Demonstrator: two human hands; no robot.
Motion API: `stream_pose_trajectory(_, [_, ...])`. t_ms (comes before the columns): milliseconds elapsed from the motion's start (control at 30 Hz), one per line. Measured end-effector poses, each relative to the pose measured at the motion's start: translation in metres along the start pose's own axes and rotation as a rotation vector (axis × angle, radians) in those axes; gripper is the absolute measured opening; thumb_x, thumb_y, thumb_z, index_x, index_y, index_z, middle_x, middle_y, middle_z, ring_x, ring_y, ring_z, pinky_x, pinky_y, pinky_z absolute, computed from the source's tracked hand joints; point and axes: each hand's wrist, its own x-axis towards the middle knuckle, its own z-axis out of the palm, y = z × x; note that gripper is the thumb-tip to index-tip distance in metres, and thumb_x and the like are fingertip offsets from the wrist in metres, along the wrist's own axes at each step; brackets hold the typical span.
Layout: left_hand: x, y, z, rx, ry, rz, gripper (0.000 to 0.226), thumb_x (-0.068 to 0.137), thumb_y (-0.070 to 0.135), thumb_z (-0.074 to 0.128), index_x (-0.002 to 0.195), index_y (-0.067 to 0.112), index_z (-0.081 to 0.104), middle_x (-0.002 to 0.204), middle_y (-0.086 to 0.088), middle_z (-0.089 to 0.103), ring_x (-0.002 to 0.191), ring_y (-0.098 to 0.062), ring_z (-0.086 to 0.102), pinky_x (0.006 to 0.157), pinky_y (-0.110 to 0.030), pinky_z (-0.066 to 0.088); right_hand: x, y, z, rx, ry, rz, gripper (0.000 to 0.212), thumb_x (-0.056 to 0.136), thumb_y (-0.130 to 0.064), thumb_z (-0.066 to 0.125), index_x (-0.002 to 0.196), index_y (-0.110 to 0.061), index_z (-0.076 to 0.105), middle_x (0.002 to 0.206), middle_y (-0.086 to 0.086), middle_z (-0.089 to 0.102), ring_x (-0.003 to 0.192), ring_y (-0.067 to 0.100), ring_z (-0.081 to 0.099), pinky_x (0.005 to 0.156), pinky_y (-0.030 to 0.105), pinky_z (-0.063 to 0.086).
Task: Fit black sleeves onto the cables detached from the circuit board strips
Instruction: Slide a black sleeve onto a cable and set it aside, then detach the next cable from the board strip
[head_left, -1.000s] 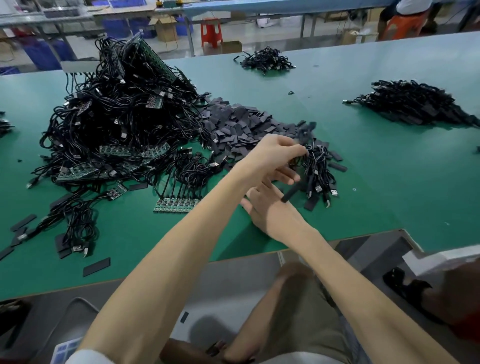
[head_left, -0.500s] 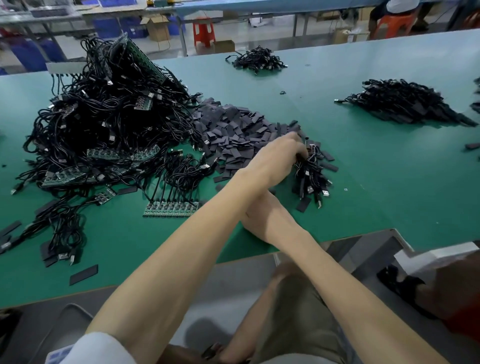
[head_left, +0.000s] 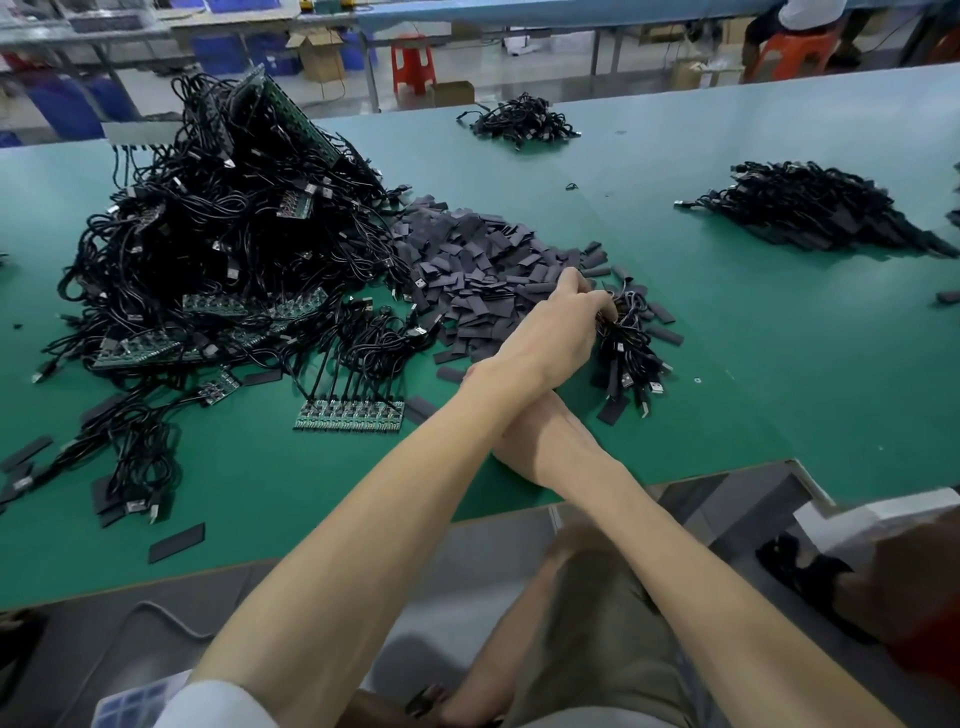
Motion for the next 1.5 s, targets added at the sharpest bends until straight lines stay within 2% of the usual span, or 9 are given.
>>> stream_pose_trajectory(233, [-0.007, -0.003, -0.005, 0.017, -0.071, 0.015, 0.052, 0.102, 0.012, 0.048, 0.15, 0.03, 0.046, 0.149, -0.003, 0.04, 0.121, -0.03, 0.058, 0.096, -0.048, 0.051, -0.005, -0.004, -0.001, -0.062, 0.076, -0.077, 0.04, 0.099, -0.007, 0.045, 0.138, -0.011, 0.053, 0.129, 0.018, 0.063, 0.113, 0.036, 0.059, 0.088, 0.035, 0.041])
stream_pose_trajectory(367, [-0.028, -0.009, -0.017, -0.172, 0.217, 0.039, 0.044, 0.103, 0.01, 0.046, 0.143, 0.027, 0.055, 0.134, -0.001, 0.052, 0.107, -0.019, 0.06, 0.091, -0.045, 0.053, -0.006, -0.008, -0.006, -0.107, 0.254, -0.202, 0.032, 0.062, 0.012, 0.077, 0.09, -0.004, 0.074, 0.074, 0.012, 0.073, 0.063, 0.03, 0.069, 0.054, 0.026, 0.051])
stream_pose_trajectory(400, [-0.036, -0.012, -0.022, -0.2, 0.291, 0.041, 0.041, 0.103, 0.01, 0.046, 0.137, 0.025, 0.06, 0.128, 0.0, 0.054, 0.102, -0.016, 0.06, 0.088, -0.043, 0.054, -0.006, -0.007, -0.004, -0.091, 0.268, -0.224, 0.028, 0.062, 0.011, 0.08, 0.086, -0.003, 0.073, 0.074, 0.014, 0.072, 0.067, 0.033, 0.069, 0.054, 0.027, 0.051])
stream_pose_trajectory(500, [-0.065, -0.032, -0.034, -0.211, 0.41, -0.021, 0.032, 0.101, 0.007, 0.049, 0.124, 0.02, 0.068, 0.12, 0.002, 0.057, 0.096, -0.009, 0.061, 0.087, -0.035, 0.054, -0.001, 0.003, 0.004, -0.061, 0.239, -0.223, 0.021, 0.094, -0.011, 0.066, 0.112, -0.001, 0.068, 0.115, 0.02, 0.067, 0.118, 0.038, 0.053, 0.089, 0.043, 0.052])
stream_pose_trajectory(733, [-0.137, -0.076, -0.047, 0.134, 0.74, -0.416, 0.021, 0.094, 0.012, 0.061, 0.114, 0.012, 0.069, 0.112, -0.008, 0.053, 0.108, -0.024, 0.047, 0.095, -0.041, 0.044, 0.001, 0.01, 0.012, -0.028, 0.257, -0.187, 0.035, 0.101, -0.03, 0.062, 0.127, -0.006, 0.063, 0.126, 0.003, 0.06, 0.127, 0.02, 0.043, 0.107, 0.031, 0.04])
stream_pose_trajectory(933, [-0.158, -0.093, -0.053, 0.028, 0.44, -0.712, 0.031, 0.096, 0.043, 0.06, 0.108, 0.017, 0.051, 0.089, 0.002, 0.062, 0.077, -0.021, 0.06, 0.064, -0.035, 0.043, 0.001, 0.009, 0.011, -0.021, 0.234, -0.179, 0.036, 0.103, -0.034, 0.059, 0.127, -0.008, 0.062, 0.127, 0.001, 0.059, 0.128, 0.018, 0.042, 0.105, 0.031, 0.041])
stream_pose_trajectory(1200, [-0.143, -0.082, -0.058, -0.581, 0.522, -0.587, 0.021, 0.094, 0.02, 0.065, 0.11, 0.014, 0.053, 0.066, 0.0, 0.074, 0.06, -0.006, 0.064, 0.065, -0.028, 0.046, -0.003, 0.006, 0.009, -0.02, 0.235, -0.191, 0.039, 0.101, -0.037, 0.062, 0.126, -0.008, 0.062, 0.126, 0.002, 0.059, 0.127, 0.02, 0.044, 0.106, 0.034, 0.042])
stream_pose_trajectory(1367, [-0.127, -0.062, -0.057, -0.638, 0.48, -0.492, 0.021, 0.093, 0.016, 0.065, 0.111, 0.013, 0.055, 0.066, -0.002, 0.072, 0.052, -0.007, 0.064, 0.051, -0.018, 0.044, -0.005, 0.0, 0.003, 0.049, 0.224, -0.141, 0.059, 0.097, -0.031, 0.069, 0.146, -0.007, 0.046, 0.13, 0.006, 0.055, 0.129, 0.021, 0.046, 0.106, 0.029, 0.039])
stream_pose_trajectory(1500, [-0.122, -0.054, -0.047, -0.615, 0.405, -0.468, 0.02, 0.093, 0.017, 0.068, 0.11, 0.012, 0.06, 0.071, -0.003, 0.073, 0.05, -0.005, 0.06, 0.051, -0.019, 0.045, -0.009, -0.001, 0.001, 0.036, 0.271, -0.165, 0.041, 0.093, -0.008, 0.067, 0.132, -0.001, 0.055, 0.12, 0.011, 0.06, 0.119, 0.027, 0.052, 0.097, 0.037, 0.048])
